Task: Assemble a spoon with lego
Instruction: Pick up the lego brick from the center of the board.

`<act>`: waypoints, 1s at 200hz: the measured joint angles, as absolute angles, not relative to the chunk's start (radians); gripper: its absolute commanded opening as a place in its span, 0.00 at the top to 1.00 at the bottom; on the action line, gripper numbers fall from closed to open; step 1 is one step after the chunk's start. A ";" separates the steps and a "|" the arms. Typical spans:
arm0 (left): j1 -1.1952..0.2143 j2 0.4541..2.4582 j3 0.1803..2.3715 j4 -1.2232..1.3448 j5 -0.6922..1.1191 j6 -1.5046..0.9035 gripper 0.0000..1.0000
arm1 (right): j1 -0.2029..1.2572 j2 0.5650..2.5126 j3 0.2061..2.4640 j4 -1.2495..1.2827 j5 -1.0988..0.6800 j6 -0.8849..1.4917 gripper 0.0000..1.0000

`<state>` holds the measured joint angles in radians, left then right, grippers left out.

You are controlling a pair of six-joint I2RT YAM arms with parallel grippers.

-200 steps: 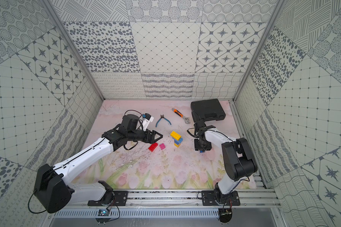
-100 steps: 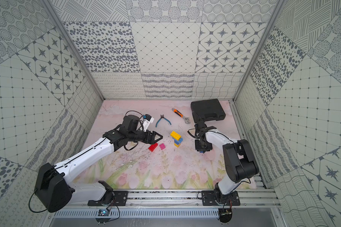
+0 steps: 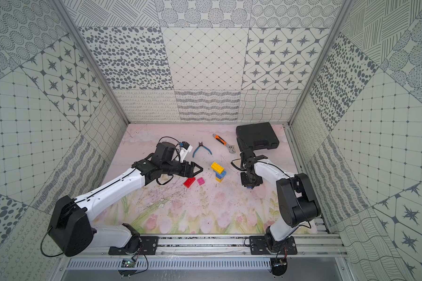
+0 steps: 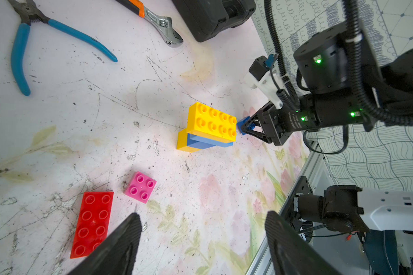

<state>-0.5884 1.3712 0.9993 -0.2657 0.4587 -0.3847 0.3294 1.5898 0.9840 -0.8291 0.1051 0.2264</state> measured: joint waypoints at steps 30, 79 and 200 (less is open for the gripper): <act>-0.588 1.451 1.037 -0.222 0.474 -0.404 0.26 | 0.385 1.515 1.066 -0.875 0.079 0.153 0.86; -0.588 1.578 1.096 -0.149 0.503 -0.419 0.47 | 0.494 1.488 1.195 -0.958 -0.017 0.031 0.87; -0.589 1.739 1.156 -0.041 0.565 -0.416 0.48 | 0.566 1.561 1.333 -1.079 -0.107 -0.151 0.87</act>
